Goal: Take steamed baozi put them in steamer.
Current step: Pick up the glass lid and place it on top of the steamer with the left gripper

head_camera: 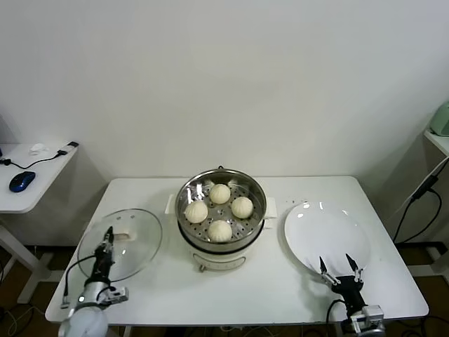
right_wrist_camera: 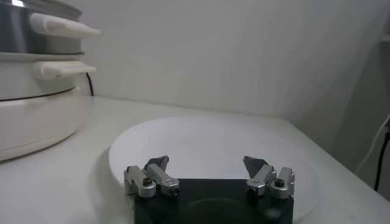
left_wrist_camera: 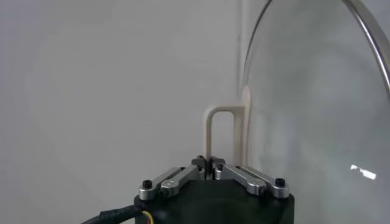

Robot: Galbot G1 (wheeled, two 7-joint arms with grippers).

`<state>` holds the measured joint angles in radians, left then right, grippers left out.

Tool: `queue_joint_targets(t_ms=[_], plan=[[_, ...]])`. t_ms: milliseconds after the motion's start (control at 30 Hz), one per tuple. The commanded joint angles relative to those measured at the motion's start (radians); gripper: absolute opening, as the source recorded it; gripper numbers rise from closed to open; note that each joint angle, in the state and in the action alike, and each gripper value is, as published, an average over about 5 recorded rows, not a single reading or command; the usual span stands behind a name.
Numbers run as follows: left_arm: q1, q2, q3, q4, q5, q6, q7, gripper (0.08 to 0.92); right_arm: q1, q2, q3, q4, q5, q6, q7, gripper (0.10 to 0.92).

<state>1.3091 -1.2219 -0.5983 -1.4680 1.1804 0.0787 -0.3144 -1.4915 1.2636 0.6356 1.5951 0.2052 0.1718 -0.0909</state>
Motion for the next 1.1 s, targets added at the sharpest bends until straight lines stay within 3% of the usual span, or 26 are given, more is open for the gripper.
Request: queue_joint_targets(t_ms=[33,167,367,600,800,967,1100], plan=[[-0.016,-0.015,0.007,0.006,0.007,-0.024,-0.024,0.135,0.0,-0.003,0.009,0.033,-0.007,-0.014,0.006,0.823],[0.047,0.036,-0.019,-0.153,-0.07,0.012,0.044,0.135,0.003,-0.009,0.011,0.046,-0.025,-0.024,0.015,0.823],[0.112,0.137,-0.073,-0.414,-0.207,0.149,0.242,0.135,0.016,-0.012,0.001,0.056,-0.04,-0.026,0.02,0.823],[0.025,0.217,0.001,-0.629,-0.22,0.348,0.427,0.135,0.025,-0.01,-0.016,0.064,-0.047,-0.005,0.024,0.823],[-0.124,0.162,0.287,-0.683,-0.073,0.503,0.517,0.135,0.029,-0.01,-0.023,0.047,-0.046,0.03,0.016,0.823],[-0.243,0.056,0.558,-0.666,0.103,0.613,0.576,0.135,0.032,-0.007,-0.021,0.028,-0.045,0.055,0.015,0.823],[-0.296,-0.055,0.67,-0.605,0.233,0.661,0.592,0.135,0.028,-0.003,-0.016,0.025,-0.048,0.069,0.015,0.823]])
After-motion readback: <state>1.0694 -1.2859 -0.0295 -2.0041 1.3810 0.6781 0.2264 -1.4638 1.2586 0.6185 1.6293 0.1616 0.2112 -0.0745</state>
